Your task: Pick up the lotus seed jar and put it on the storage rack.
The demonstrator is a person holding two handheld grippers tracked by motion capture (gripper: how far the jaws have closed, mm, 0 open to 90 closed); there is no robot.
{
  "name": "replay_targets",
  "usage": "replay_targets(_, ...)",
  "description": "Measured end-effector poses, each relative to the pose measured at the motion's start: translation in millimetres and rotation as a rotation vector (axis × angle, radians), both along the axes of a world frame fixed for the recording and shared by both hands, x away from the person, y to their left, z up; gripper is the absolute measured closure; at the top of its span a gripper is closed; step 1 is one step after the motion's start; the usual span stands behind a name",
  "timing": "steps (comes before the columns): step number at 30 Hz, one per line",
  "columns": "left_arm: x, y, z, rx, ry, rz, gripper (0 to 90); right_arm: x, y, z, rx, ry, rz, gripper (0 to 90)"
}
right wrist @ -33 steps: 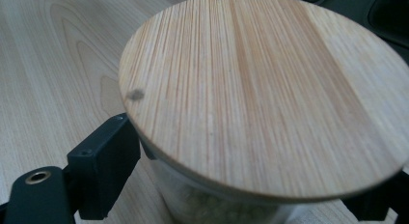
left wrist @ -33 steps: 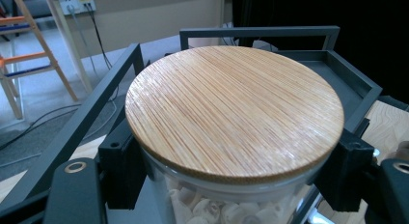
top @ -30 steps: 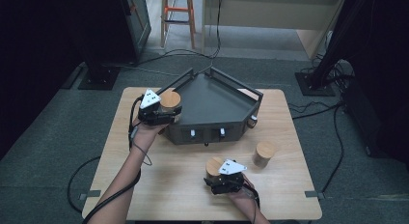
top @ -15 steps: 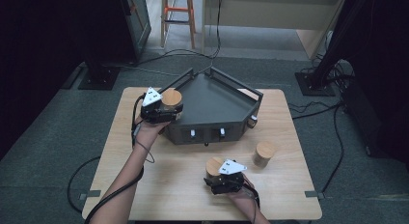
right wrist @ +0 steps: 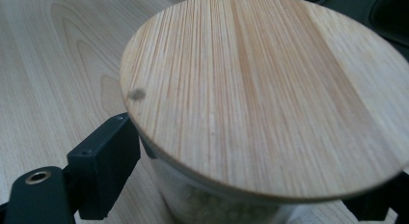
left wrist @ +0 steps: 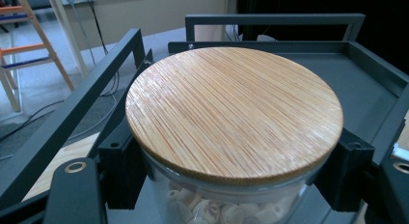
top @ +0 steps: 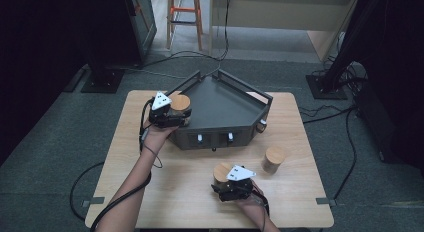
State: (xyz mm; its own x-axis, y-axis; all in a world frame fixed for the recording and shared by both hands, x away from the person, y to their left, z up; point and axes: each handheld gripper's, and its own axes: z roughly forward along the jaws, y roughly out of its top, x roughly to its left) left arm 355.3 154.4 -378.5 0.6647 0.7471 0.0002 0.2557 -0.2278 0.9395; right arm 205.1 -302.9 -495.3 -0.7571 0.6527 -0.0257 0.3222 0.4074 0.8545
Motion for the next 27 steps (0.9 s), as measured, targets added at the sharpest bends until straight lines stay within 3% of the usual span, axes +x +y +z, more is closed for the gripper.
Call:
replay_targets(13,4.7,-1.8,-4.2,0.023,0.014,0.01,25.2,-0.1,0.5,0.1,-0.004,-0.002,0.002,13.0)
replay_targets(27,7.0,4.5,-11.4,-0.017,0.018,0.0,25.0,-0.2,0.8,0.1,-0.004,-0.002,0.001,13.0)
